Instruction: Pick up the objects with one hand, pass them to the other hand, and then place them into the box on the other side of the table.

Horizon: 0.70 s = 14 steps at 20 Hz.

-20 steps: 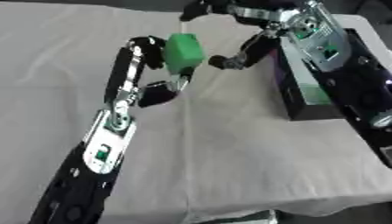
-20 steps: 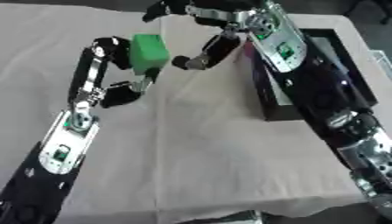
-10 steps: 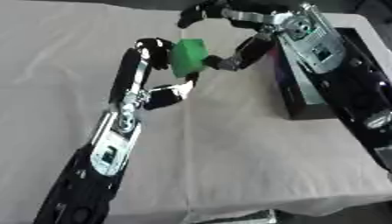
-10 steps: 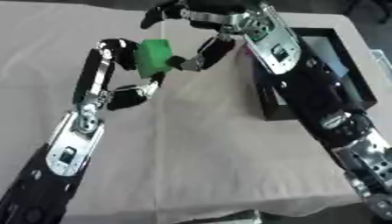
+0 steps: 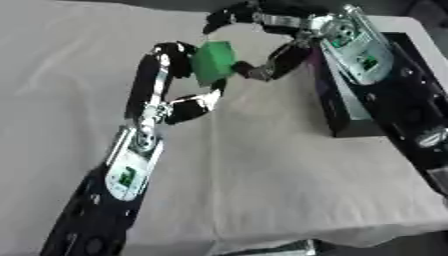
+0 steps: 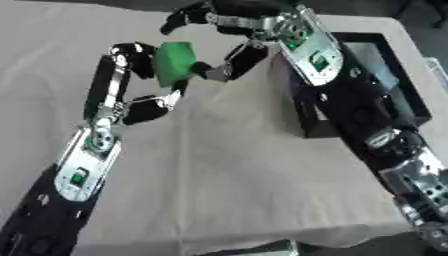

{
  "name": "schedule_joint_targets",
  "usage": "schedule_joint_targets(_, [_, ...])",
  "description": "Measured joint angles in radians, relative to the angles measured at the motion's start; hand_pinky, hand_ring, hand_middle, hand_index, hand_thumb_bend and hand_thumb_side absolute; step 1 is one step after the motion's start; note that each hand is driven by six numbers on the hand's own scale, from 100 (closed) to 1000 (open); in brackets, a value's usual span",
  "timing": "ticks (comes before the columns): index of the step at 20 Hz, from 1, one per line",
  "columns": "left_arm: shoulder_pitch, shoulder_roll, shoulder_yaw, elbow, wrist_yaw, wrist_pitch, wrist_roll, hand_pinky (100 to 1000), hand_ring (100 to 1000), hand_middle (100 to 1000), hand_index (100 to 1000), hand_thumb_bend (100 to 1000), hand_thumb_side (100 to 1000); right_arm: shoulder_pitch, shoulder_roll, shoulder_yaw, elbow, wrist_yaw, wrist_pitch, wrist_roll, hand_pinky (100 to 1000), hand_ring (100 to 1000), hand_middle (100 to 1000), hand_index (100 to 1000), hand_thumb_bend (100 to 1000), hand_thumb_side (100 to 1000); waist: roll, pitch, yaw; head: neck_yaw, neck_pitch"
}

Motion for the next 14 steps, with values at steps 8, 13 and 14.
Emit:
schedule_joint_targets(8, [0.000, -0.001, 0.000, 0.000, -0.001, 0.005, 0.003, 470, 425, 384, 480, 100, 160, 0.000, -0.008, -0.012, -0.039, -0.040, 0.038, 0.043, 1000, 999, 880, 934, 178, 100, 0.000, 0.004, -0.002, 0.001, 0.000])
schedule_joint_targets(13, [0.000, -0.008, 0.000, 0.000, -0.005, 0.004, 0.006, 469, 424, 381, 479, 100, 161, 0.005, -0.008, -0.012, -0.037, -0.029, 0.038, 0.048, 1000, 1000, 881, 934, 164, 100, -0.002, 0.005, 0.001, 0.001, 0.000])
schedule_joint_targets(14, [0.000, -0.009, 0.000, 0.000, -0.006, 0.004, 0.007, 469, 423, 381, 480, 100, 163, 0.005, -0.008, -0.012, -0.036, -0.027, 0.037, 0.049, 1000, 1000, 882, 934, 163, 100, -0.003, 0.006, 0.001, 0.001, 0.000])
